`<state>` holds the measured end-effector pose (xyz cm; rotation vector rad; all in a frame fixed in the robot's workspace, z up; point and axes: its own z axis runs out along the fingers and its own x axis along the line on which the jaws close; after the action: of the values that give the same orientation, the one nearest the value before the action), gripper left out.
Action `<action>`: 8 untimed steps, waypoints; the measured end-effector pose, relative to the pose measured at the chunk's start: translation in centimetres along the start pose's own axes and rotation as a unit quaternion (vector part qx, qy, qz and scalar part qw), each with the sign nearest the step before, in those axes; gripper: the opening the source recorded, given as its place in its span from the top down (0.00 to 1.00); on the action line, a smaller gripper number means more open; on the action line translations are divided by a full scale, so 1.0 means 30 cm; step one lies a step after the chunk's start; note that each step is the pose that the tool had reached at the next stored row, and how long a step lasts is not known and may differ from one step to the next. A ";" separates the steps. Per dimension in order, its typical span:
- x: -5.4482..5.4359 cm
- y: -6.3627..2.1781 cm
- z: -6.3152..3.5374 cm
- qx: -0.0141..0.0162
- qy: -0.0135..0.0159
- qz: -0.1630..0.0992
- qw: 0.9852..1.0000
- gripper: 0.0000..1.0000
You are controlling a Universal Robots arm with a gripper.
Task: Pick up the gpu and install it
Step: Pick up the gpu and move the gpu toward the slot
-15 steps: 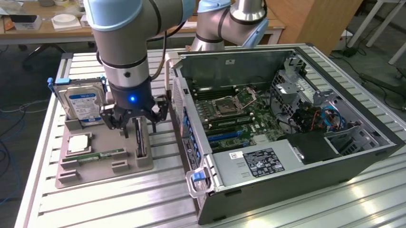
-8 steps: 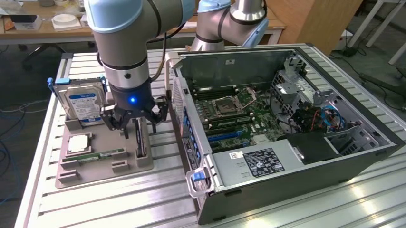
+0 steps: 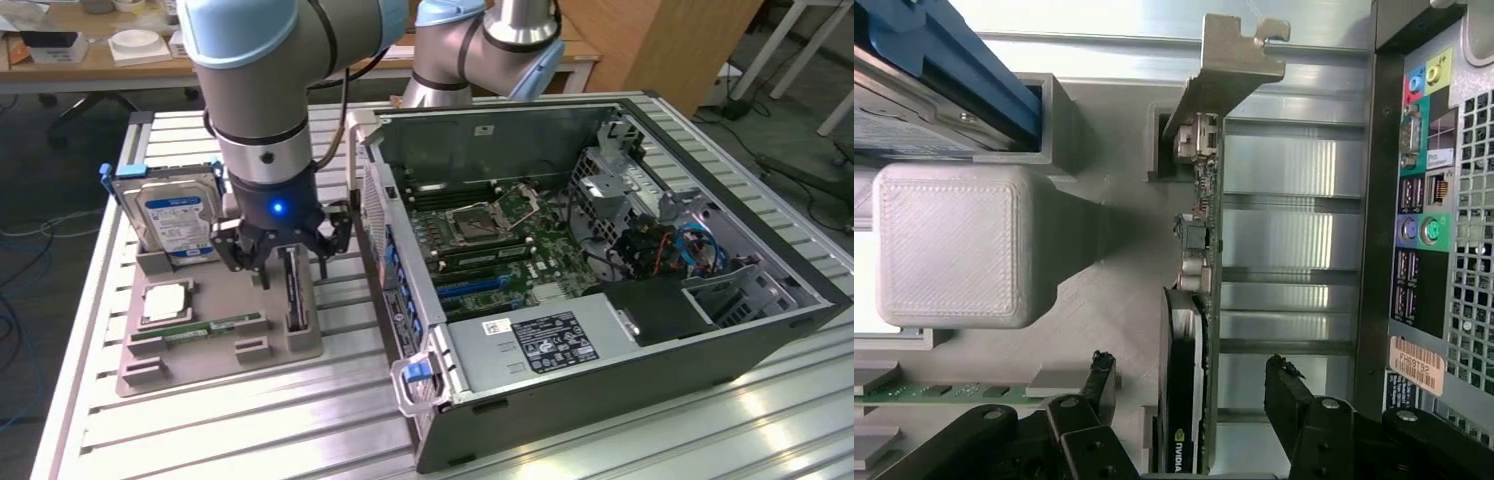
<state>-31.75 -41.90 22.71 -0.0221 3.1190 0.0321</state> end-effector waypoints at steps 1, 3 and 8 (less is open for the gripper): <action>0.001 0.000 0.001 0.000 0.000 0.000 1.000 0.29; 0.001 0.000 0.002 0.000 0.000 0.000 1.000 0.29; 0.002 0.000 0.004 0.000 0.000 0.000 1.000 0.37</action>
<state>-31.80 -41.89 22.58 -0.0219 3.1192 0.0319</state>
